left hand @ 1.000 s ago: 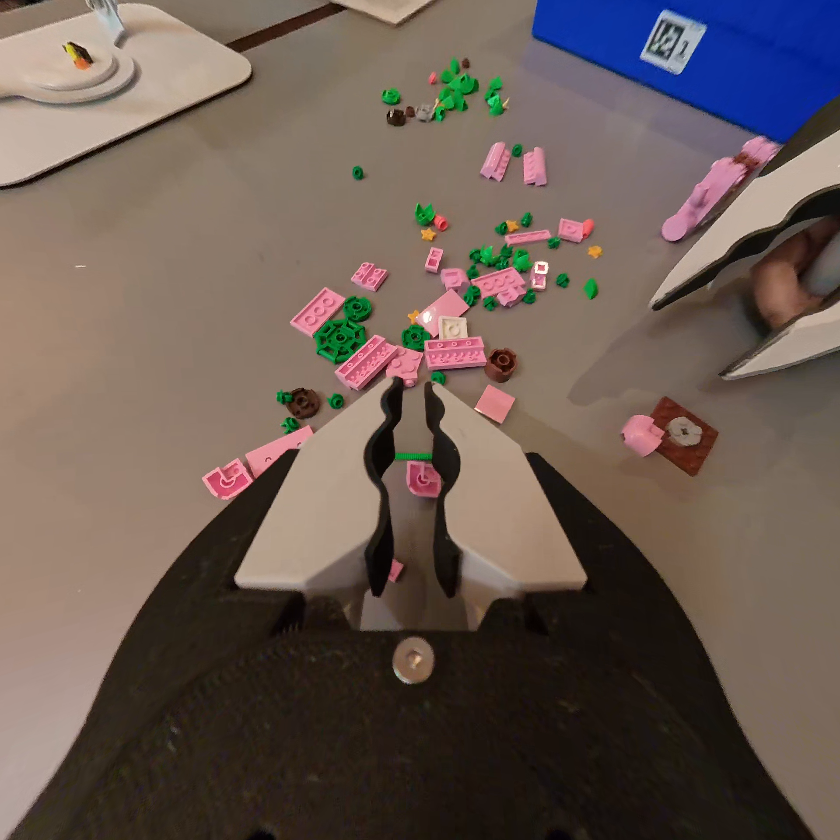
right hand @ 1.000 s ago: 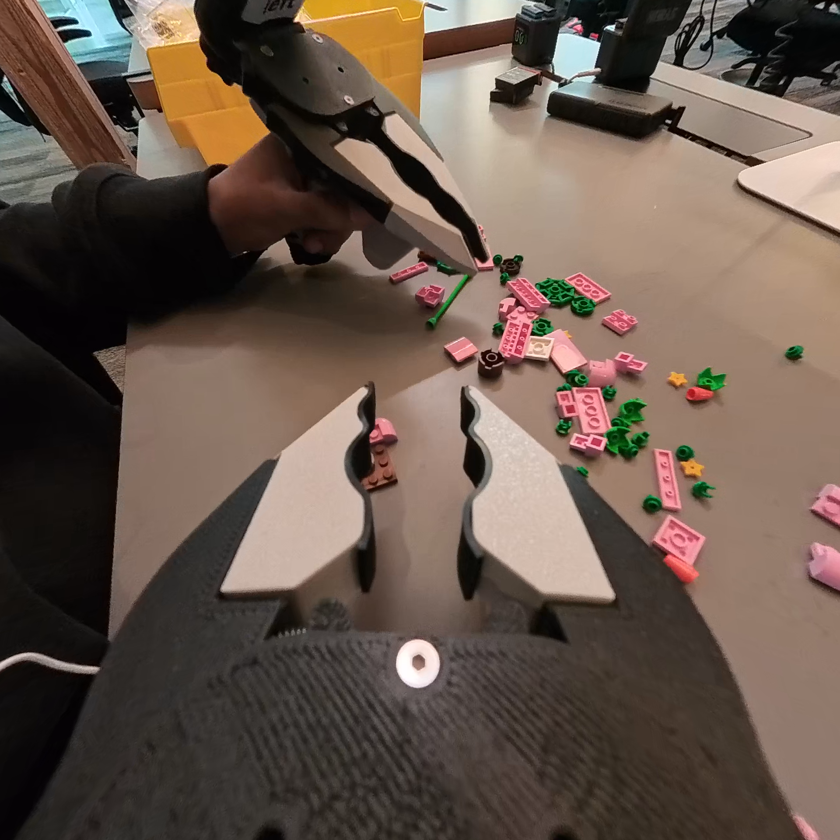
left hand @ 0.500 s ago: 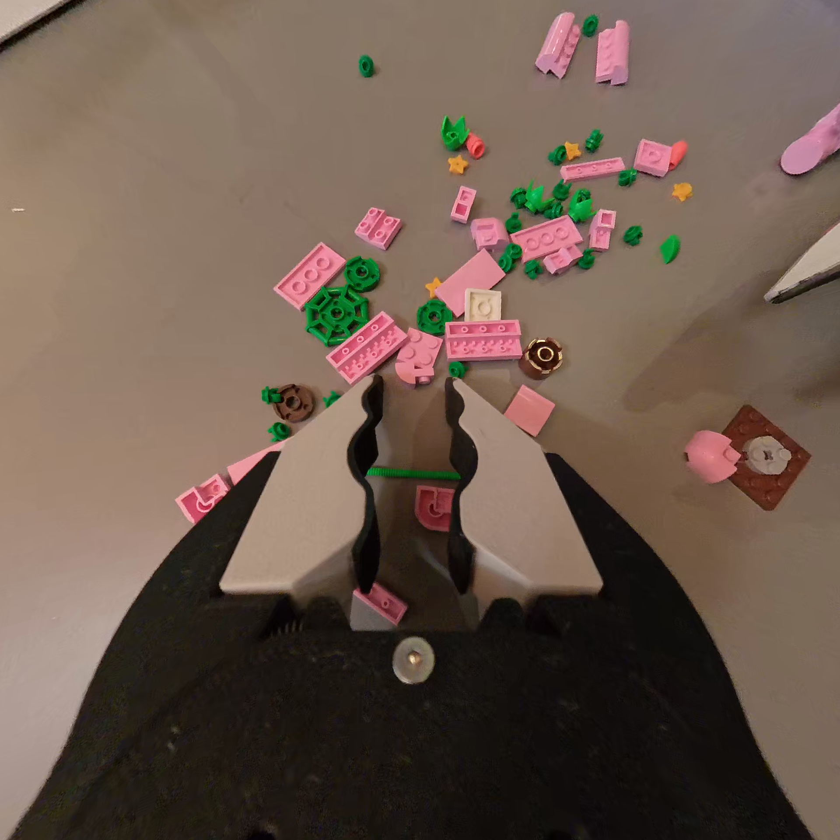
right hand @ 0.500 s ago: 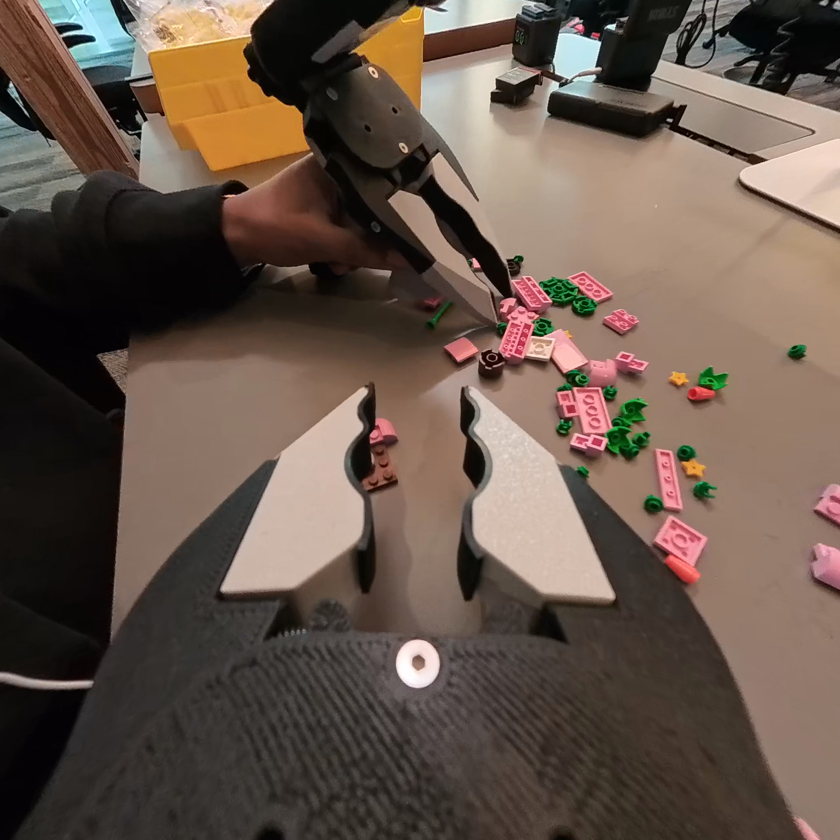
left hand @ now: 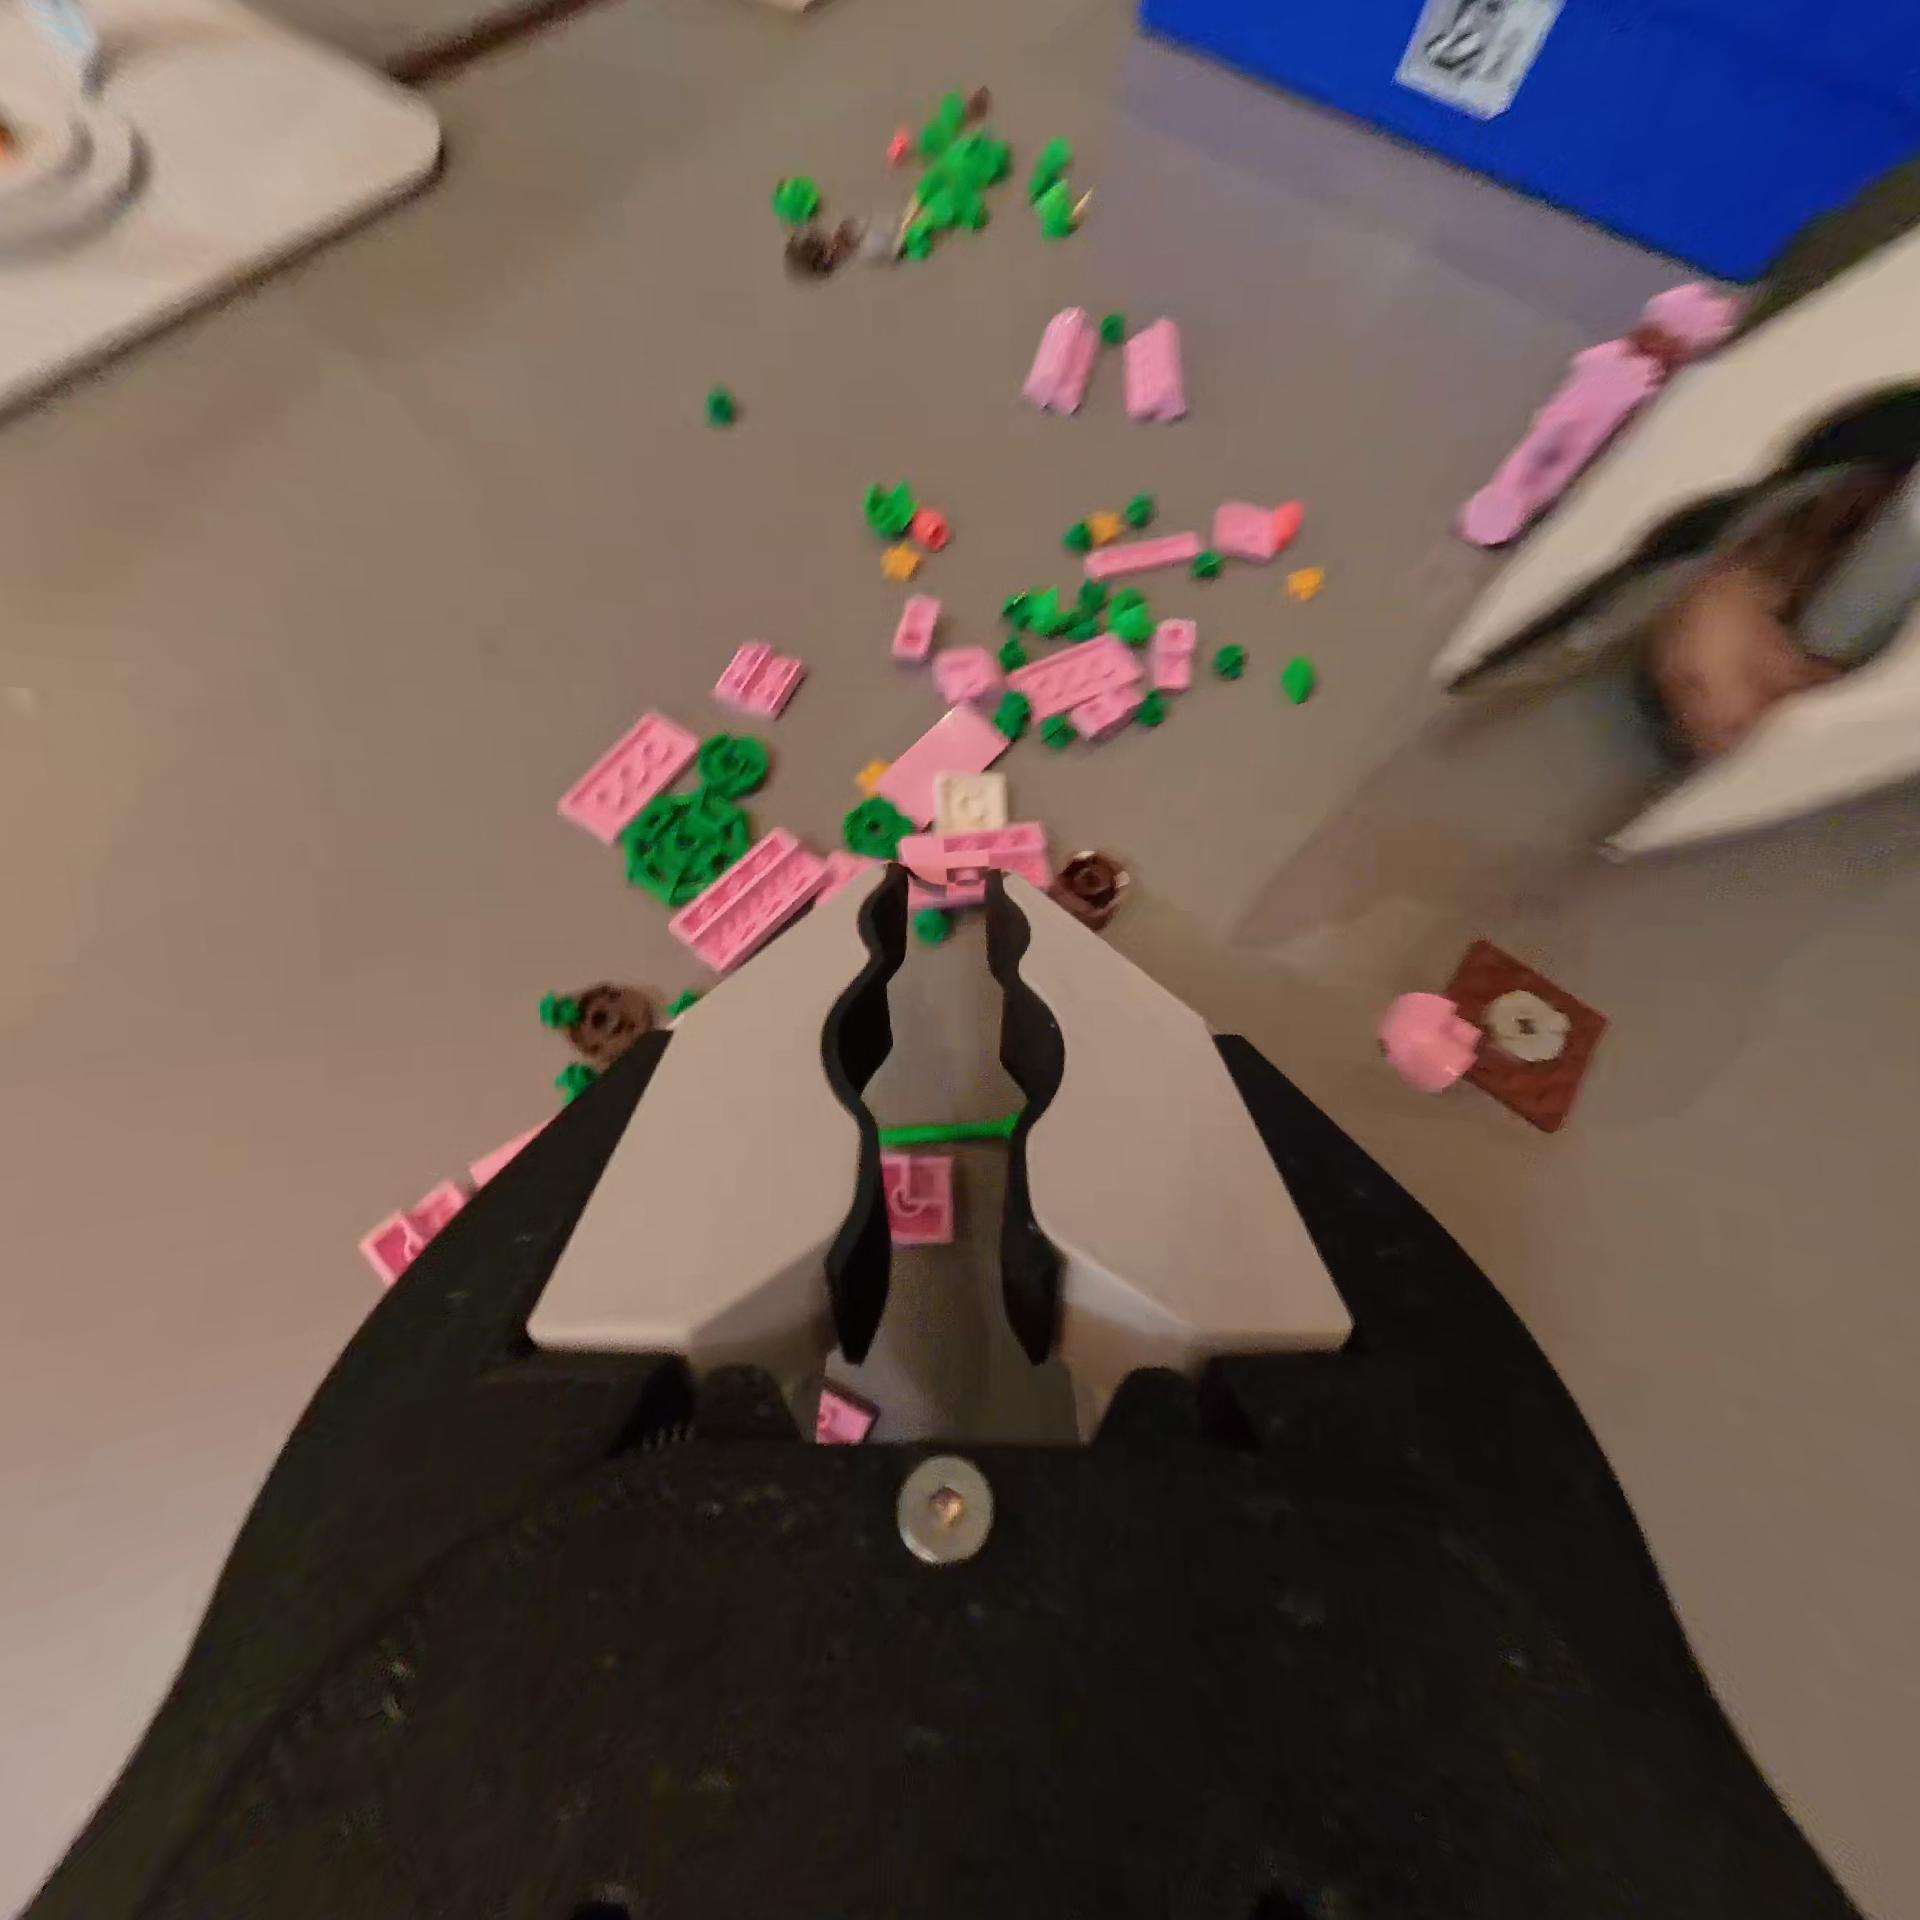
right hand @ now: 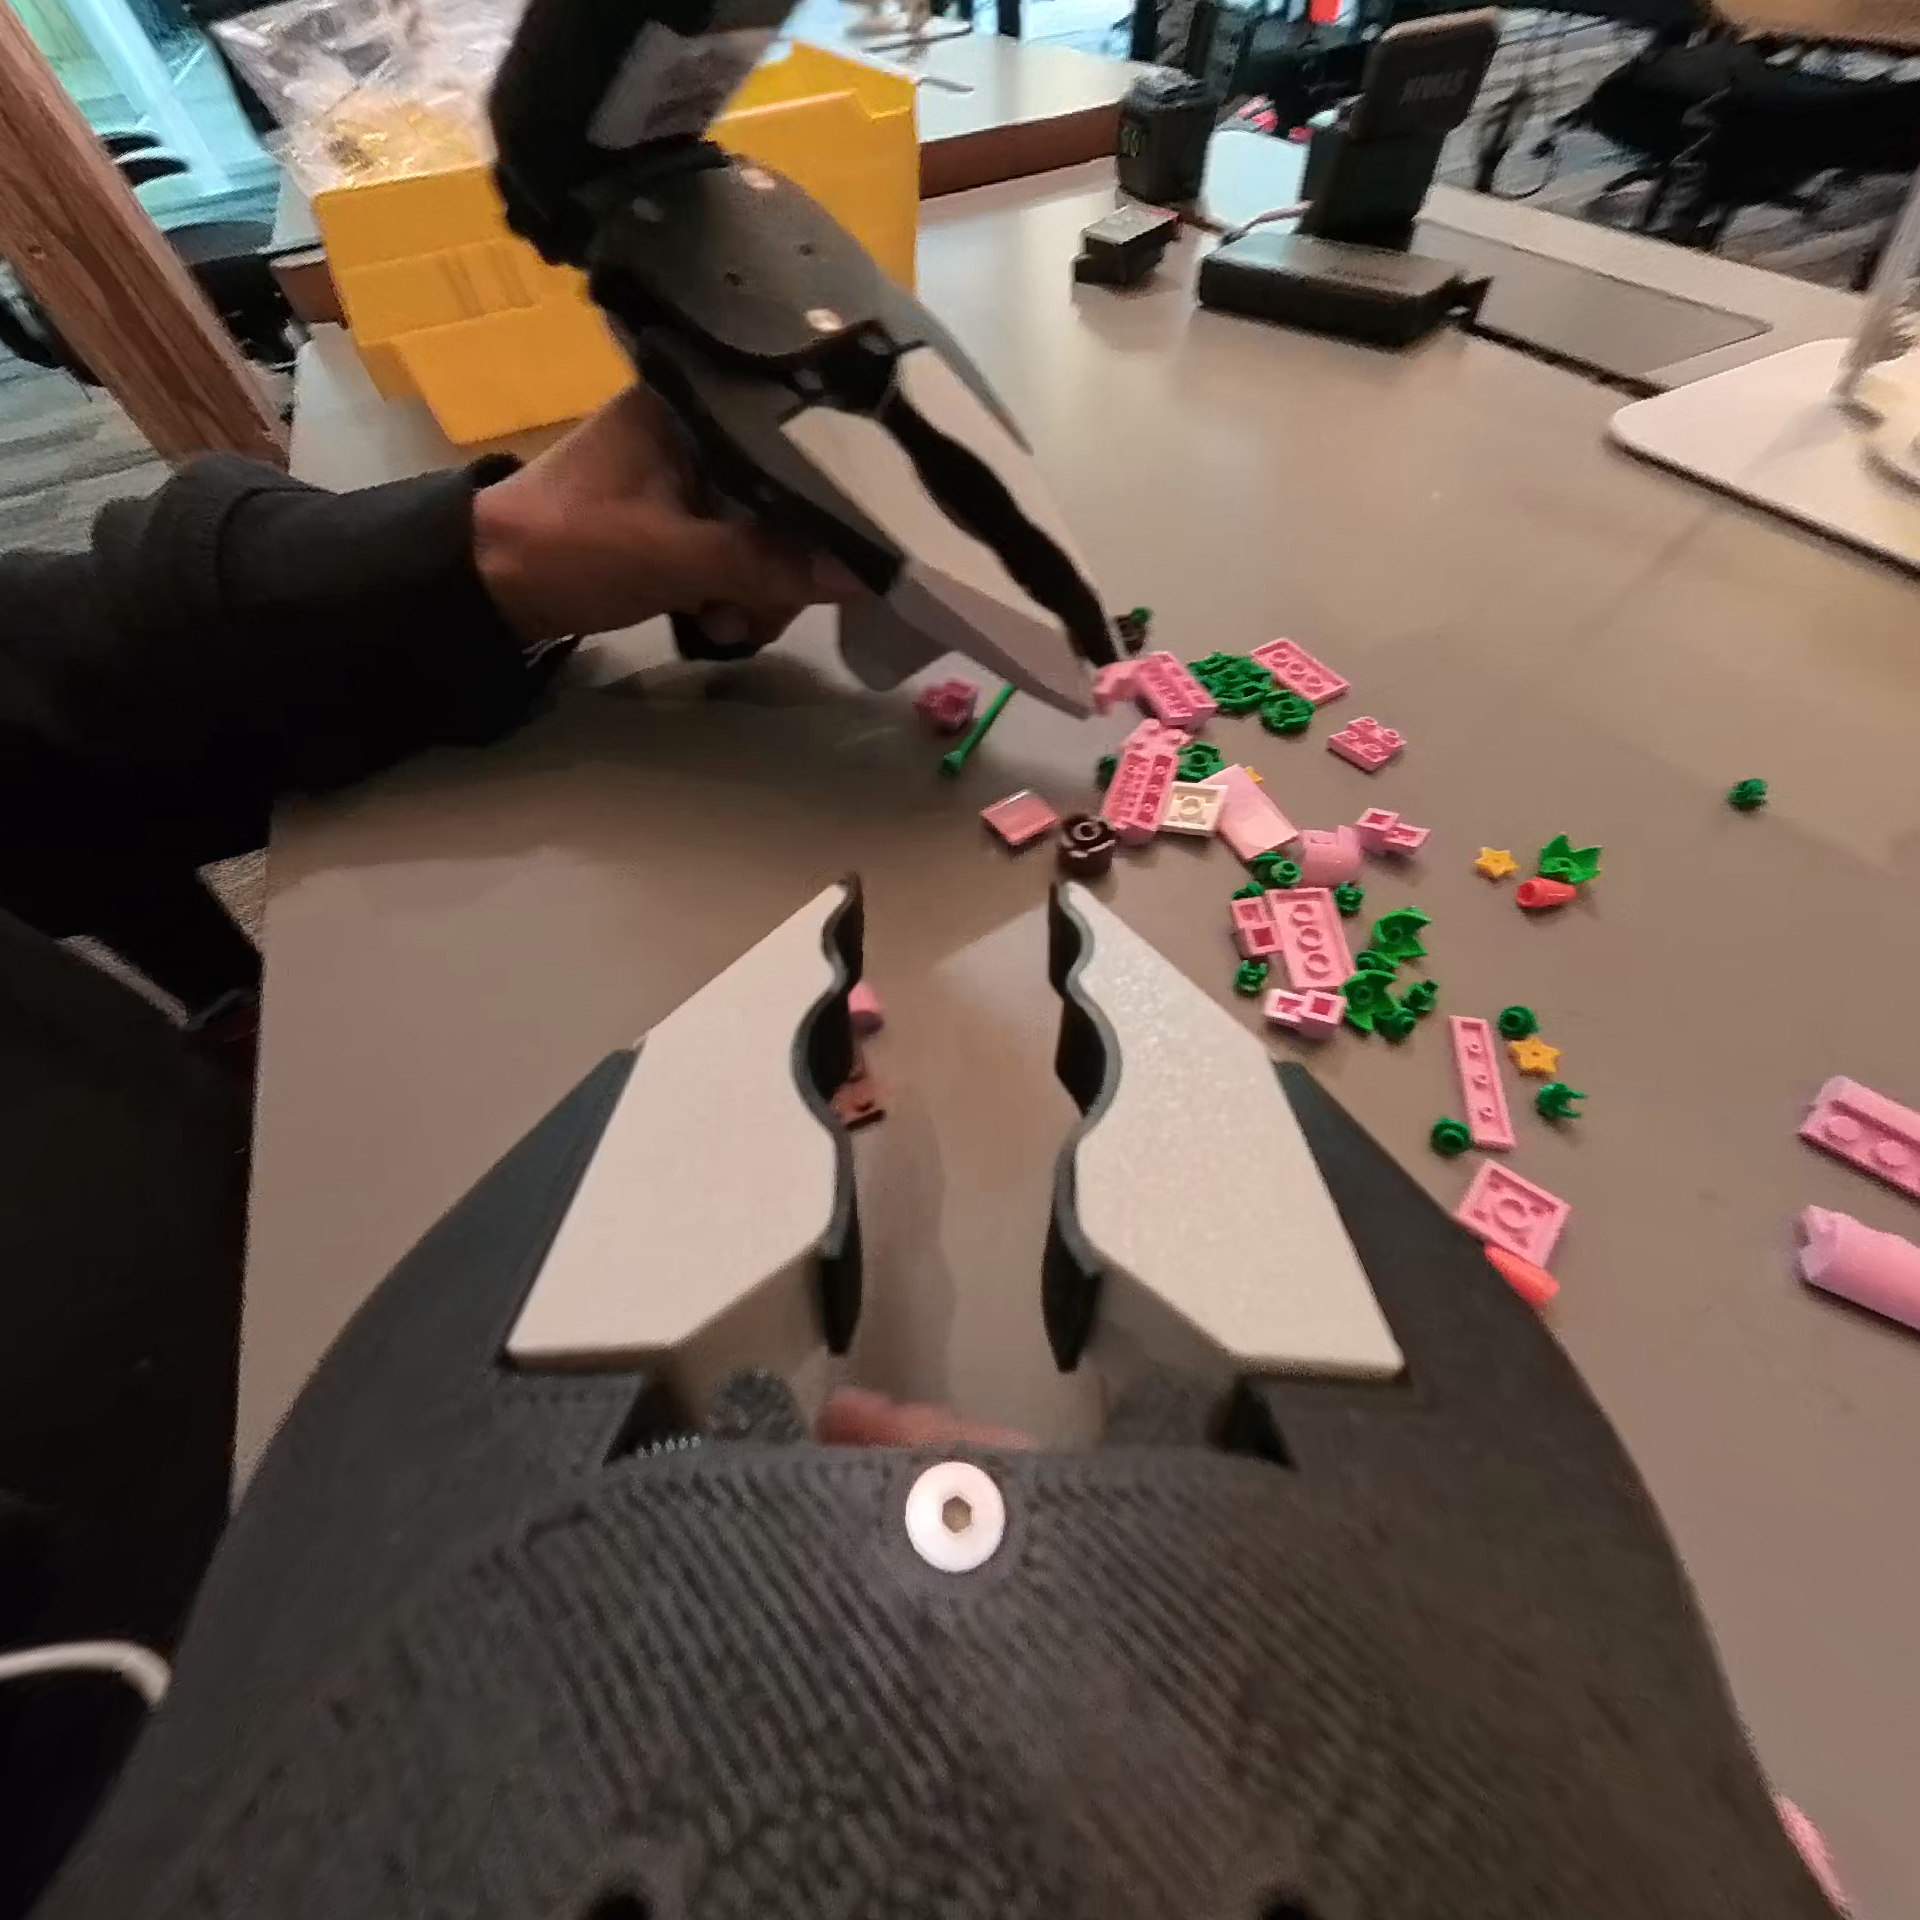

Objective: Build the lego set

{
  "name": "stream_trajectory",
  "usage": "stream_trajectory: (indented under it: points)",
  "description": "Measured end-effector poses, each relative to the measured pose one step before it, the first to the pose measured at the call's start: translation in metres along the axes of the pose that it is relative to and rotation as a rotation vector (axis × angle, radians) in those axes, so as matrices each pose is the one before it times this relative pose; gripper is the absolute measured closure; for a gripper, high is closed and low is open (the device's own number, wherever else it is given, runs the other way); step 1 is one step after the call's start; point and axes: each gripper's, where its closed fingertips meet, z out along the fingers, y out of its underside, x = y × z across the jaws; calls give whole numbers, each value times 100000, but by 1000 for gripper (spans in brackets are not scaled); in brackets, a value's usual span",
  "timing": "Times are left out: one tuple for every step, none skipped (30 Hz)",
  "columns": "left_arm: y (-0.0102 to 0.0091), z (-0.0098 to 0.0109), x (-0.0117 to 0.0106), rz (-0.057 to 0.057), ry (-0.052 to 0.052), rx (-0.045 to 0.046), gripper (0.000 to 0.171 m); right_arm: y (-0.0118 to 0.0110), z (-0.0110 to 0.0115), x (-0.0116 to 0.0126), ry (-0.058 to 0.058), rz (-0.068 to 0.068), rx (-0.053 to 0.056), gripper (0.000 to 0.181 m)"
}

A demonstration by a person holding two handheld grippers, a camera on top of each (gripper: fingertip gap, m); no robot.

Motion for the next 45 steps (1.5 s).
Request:
stream_trajectory:
  points:
    - [-737,-374,759,6613,-499,3502,158,-344,-223,958,6180,598,2481,147]
    - [-689,-282,711,7987,-1913,3036,158,-518,-360,1410,8829,1493,3692,147]
    - [-602,-162,782,8418,-1977,2629,158,-566,-385,1086,6557,2461,3998,149]
    - [-518,-53,738,7287,-1965,1705,158,-517,-308,308,1291,3268,3195,153]
    - [-483,3,645,5321,-1764,1007,158,-436,-158,-157,-1661,4805,2147,153]
    - [-540,7,786,3822,260,1297,158,-258,-3,-518,-3716,5326,1147,151]
    - [-543,18,743,2611,912,1446,158,-6,179,-704,-4503,4884,26,149]
    - [-449,24,581,1873,574,1180,158,230,309,-576,-3260,3788,-992,144]
    - [-315,39,519,1850,718,730,158,384,383,-391,-1574,2102,-1564,140]
    - [-205,36,448,2157,556,392,158,380,349,-185,62,508,-1622,138]
    - [-96,13,295,2460,-154,-70,158,243,241,25,1610,-330,-1054,138]
    - [5,-6,52,2456,-1537,-546,159,87,119,105,1759,-450,-238,140]
    - [16,-43,105,2751,-727,-280,158,-32,11,63,951,-6,332,143]
    - [-120,-41,223,1537,331,706,158,-12,-23,142,792,653,213,147]
    - [-154,-48,179,678,493,757,158,58,2,64,-404,975,-179,150]
    - [-102,-26,91,189,293,398,158,105,21,-99,-1701,1533,-450,151]
    - [-75,-19,107,213,563,463,158,40,17,-206,-2545,2080,-290,152]
    - [-63,-34,52,222,171,541,159,6,11,-189,-2317,2171,59,155]
    - [-32,-37,-13,43,-101,352,159,27,3,-98,-1664,1661,-110,157]
    - [-95,-37,104,67,683,769,158,22,6,-51,-1055,966,-150,157]
    - [-171,-60,198,-63,1135,1244,158,-31,-31,-23,-628,369,159,158]
    - [-131,-44,83,-248,531,899,158,-60,-43,5,-237,103,315,162]
    - [-71,-27,-21,-288,-115,452,158,-57,-44,-9,-195,105,357,173]
    - [-25,-4,-26,-400,32,318,157,-40,-30,-64,-576,280,241,173]
    - [-13,8,-42,-752,76,379,154,-56,-30,-64,-596,466,221,173]
    - [-16,-11,-66,-1285,150,483,151,-125,-58,-67,-776,496,627,173]
    - [-48,-22,-44,-1806,668,742,149,-200,-88,-116,-1066,614,1083,173]
    - [-86,-17,-82,-2684,677,1103,146,-281,-122,-181,-1631,822,1544,173]
    - [-139,9,-126,-3735,833,1446,140,-346,-139,-315,-2534,1238,2006,173]
    - [-167,68,-10,-3820,1498,1397,133,-374,-122,-458,-3586,1927,2139,173]
    - [-172,41,132,-2668,1984,1110,131,-306,-36,-546,-4311,2907,1754,173]
    - [-264,-26,109,-818,775,1377,130,-142,45,-525,-4560,3821,1047,173]
    - [-388,-118,14,1027,-806,2003,131,32,113,-449,-4328,4324,142,173]
    - [-438,-174,-10,1801,-1397,2121,133,133,135,-320,-3794,4427,-463,173]
    - [-377,-169,44,1728,-1026,1854,136,54,82,-251,-3358,4214,-154,173]
    - [-233,-116,149,1449,-63,1129,139,-86,15,-240,-3187,3867,739,173]
    - [-119,-76,145,1227,195,567,145,-163,-73,-139,-2492,3432,1086,173]
    - [-44,-66,56,1033,-131,244,149,-157,-111,-43,-1780,2856,903,173]
    - [-66,-61,-21,653,-401,429,153,-142,-138,-4,-1399,2412,703,173]
    - [-117,-87,-20,105,-103,792,157,-134,-144,-18,-1368,2206,697,173]
    - [-174,-98,-32,-356,63,1127,158,-73,-104,-51,-1595,2226,378,173]
    - [-155,-103,-51,-803,213,1099,160,-25,-49,-78,-1698,2226,190,173]
    - [-98,-87,-30,-1168,522,812,161,-27,-28,-40,-1170,1771,222,173]
    - [-75,-91,-61,-1071,377,799,162,-16,-15,16,-419,884,16,173]
    - [-89,-90,-53,-997,416,767,162,-9,-28,55,261,-30,-22,173]
